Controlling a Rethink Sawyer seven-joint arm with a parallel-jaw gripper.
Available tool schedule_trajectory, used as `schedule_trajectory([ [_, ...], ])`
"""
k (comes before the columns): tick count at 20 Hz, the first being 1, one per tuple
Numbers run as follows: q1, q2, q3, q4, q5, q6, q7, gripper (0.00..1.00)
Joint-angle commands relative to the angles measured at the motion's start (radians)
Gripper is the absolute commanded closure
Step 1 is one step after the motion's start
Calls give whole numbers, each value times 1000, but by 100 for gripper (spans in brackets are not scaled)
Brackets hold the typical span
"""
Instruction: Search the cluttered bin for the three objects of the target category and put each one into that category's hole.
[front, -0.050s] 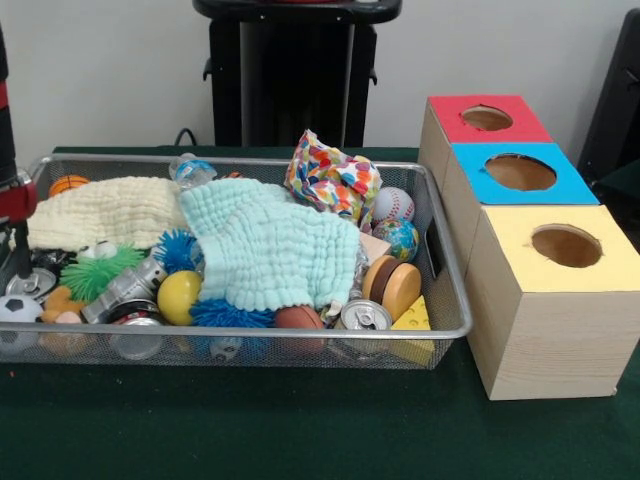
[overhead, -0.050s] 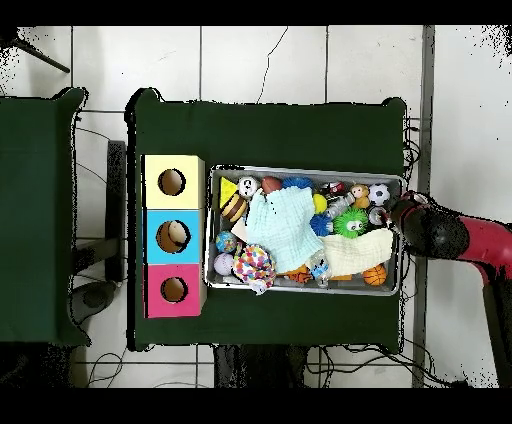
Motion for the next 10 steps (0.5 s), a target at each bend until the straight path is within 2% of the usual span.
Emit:
schedule_trajectory([
  [1, 51, 10, -104, 88, -31, -147, 189, 0],
  [3, 93, -40, -157, 118, -17, -191, 345, 0],
  [5, 137, -96, -210, 156, 17, -210, 459, 0],
  [7, 169, -132, -247, 181, 66, -217, 511, 0],
  [10, 205, -130, -289, 160, 103, -239, 522, 0],
])
